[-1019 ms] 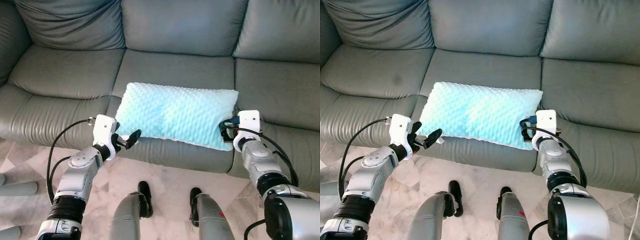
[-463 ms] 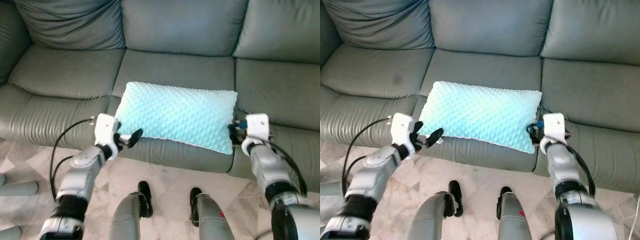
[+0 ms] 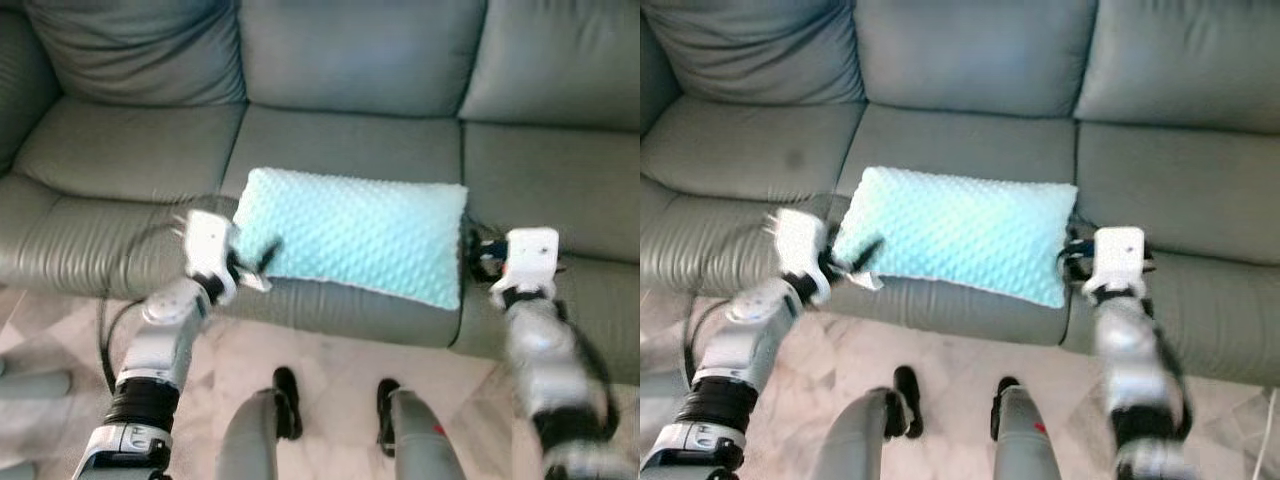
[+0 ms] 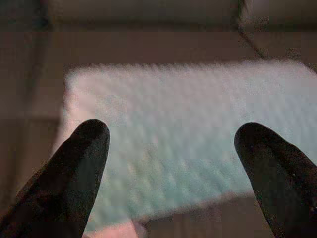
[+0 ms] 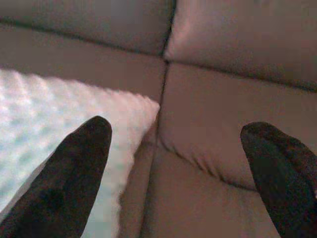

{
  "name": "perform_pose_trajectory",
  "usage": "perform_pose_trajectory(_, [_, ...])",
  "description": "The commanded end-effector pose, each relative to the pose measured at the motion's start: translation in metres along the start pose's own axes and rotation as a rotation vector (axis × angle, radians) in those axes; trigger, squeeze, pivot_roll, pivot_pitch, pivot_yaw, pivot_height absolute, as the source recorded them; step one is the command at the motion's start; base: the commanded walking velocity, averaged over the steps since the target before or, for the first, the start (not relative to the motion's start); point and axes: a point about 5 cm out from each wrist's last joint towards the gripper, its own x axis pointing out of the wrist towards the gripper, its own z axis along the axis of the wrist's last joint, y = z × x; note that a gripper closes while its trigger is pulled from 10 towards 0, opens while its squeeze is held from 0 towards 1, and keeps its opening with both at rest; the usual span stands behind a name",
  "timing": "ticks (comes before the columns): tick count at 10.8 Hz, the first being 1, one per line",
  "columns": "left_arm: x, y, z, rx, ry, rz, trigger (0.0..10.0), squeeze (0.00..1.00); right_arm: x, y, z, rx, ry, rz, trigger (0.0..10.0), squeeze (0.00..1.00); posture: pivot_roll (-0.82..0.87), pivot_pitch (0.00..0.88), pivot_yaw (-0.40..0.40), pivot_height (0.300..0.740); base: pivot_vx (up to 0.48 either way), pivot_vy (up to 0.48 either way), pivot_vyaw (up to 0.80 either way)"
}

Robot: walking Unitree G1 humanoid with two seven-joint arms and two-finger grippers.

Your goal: Move the pillow to the sofa

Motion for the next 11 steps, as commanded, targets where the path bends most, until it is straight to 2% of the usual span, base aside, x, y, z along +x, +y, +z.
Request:
perform_pose_trajectory(1, [-0.004,0.005,0.002,0.014,-0.028,0.056,10.0,0.0,-0.008,0.004,0.002,-0.006,-0.008,-0.008,10.0,0.0,-0.14,0.245,0.074,0.74,0.0,0.0,0.0])
perform_pose_trajectory(2, [-0.006,0.004,0.016,0.045,-0.113,0.1,10.0,0.0,-0.023,0.018,0.02,0.039,-0.092,-0.022,10.0,0.0,-0.15,0.214,0.057,0.74,0.0,0.0,0.0])
perform_pose_trajectory(4, [-0.008,0.005,0.024,0.059,-0.146,0.187,10.0,0.0,-0.031,0.027,0.04,0.058,-0.136,-0.024,10.0,0.0,-0.16,0.174,0.044,0.74,0.0,0.0,0.0])
perform_pose_trajectory(6, [-0.008,0.005,0.035,0.132,-0.175,0.182,10.0,0.0,-0.021,0.026,0.063,0.058,-0.177,0.009,10.0,0.0,-0.17,0.122,0.049,0.74,0.0,0.0,0.0])
perform_pose_trajectory(7, [-0.009,0.003,0.036,0.164,-0.176,0.162,10.0,0.0,-0.021,0.03,0.071,0.027,-0.202,0.056,10.0,0.0,-0.17,0.107,0.051,0.74,0.0,0.0,0.0])
perform_pose_trajectory(9, [-0.013,0.003,0.033,0.124,-0.148,0.2,10.0,0.0,-0.026,0.04,0.076,-0.007,-0.206,0.131,10.0,0.0,-0.18,0.05,0.057,0.74,0.0,0.0,0.0])
perform_pose_trajectory(10, [-0.019,-0.004,0.028,0.039,-0.13,0.145,10.0,0.0,-0.032,0.042,0.078,-0.029,-0.209,0.14,10.0,0.0,-0.18,0.046,0.055,0.74,0.0,0.0,0.0])
perform_pose_trajectory(11, [-0.024,-0.005,0.03,0.034,-0.154,0.137,10.0,0.0,-0.035,0.042,0.077,-0.039,-0.203,0.132,10.0,0.0,-0.18,0.043,0.057,0.74,0.0,0.0,0.0])
